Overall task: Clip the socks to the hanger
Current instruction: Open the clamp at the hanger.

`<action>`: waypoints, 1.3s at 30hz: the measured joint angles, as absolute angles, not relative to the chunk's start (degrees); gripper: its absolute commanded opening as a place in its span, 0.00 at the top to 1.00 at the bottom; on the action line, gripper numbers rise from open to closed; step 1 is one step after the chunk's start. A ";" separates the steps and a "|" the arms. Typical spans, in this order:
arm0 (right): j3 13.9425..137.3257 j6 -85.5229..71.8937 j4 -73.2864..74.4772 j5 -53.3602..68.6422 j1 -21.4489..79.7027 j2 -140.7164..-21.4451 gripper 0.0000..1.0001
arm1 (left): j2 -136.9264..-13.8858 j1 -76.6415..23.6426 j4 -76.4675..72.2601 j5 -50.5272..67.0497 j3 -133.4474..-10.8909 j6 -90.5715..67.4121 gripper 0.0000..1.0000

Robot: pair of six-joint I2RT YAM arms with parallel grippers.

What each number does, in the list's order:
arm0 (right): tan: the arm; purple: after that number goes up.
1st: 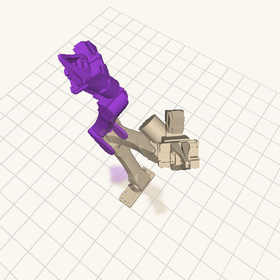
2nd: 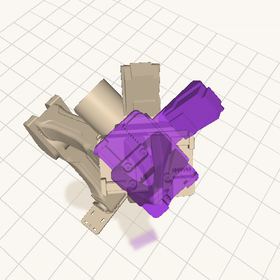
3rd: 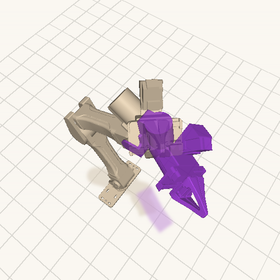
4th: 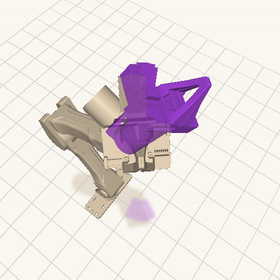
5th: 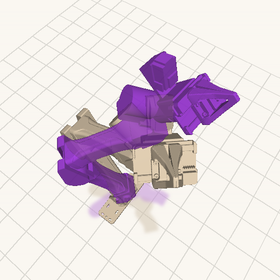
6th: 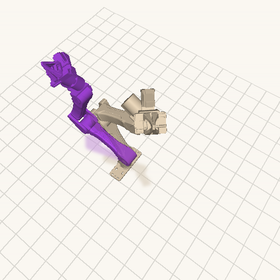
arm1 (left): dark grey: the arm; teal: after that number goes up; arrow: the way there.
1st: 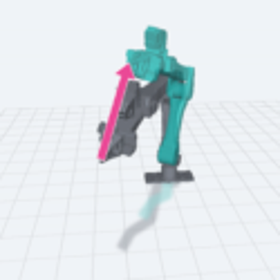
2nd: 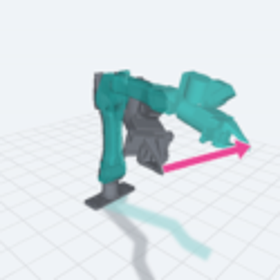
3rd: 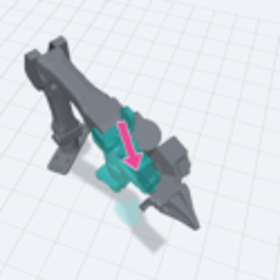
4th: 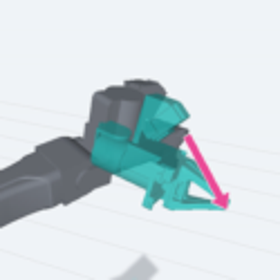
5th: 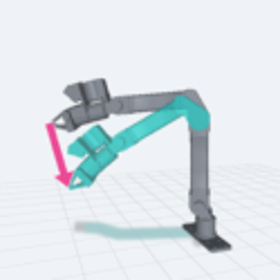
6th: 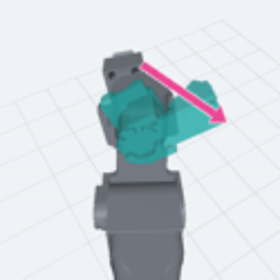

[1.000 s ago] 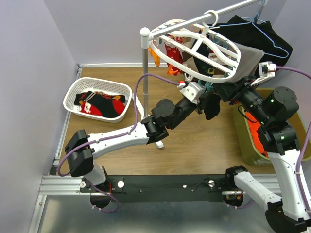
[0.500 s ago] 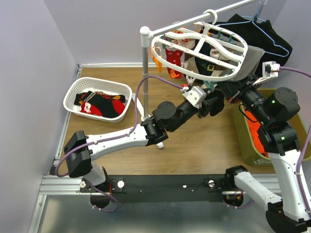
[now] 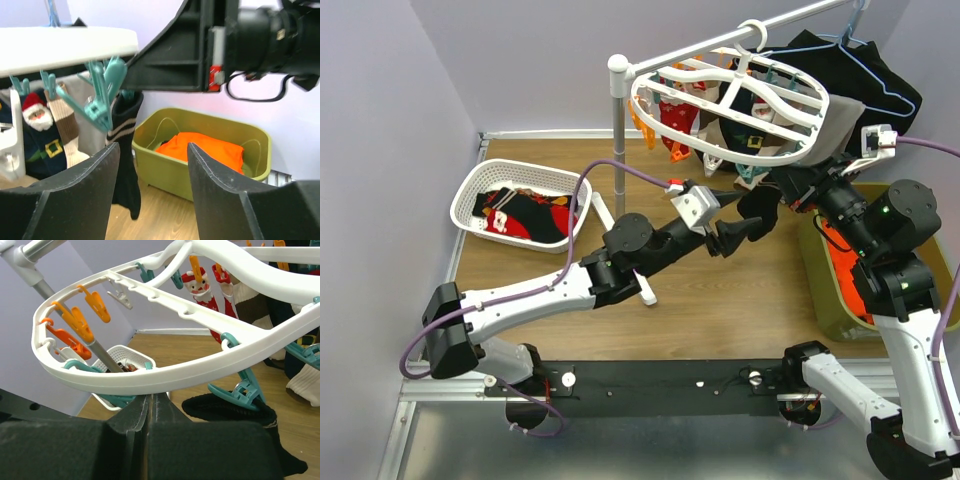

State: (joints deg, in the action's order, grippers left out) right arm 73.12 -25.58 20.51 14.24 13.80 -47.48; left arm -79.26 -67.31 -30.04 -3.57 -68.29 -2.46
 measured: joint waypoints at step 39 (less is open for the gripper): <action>73.23 -24.43 21.02 14.68 13.80 -47.51 0.94 | -88.64 -66.32 -30.85 -13.89 -77.52 18.39 0.40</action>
State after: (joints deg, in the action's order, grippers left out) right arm 73.23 -24.43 21.02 14.68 13.80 -47.51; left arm -88.64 -66.32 -30.85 -13.89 -77.52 18.39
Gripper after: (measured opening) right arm 0.068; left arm 0.637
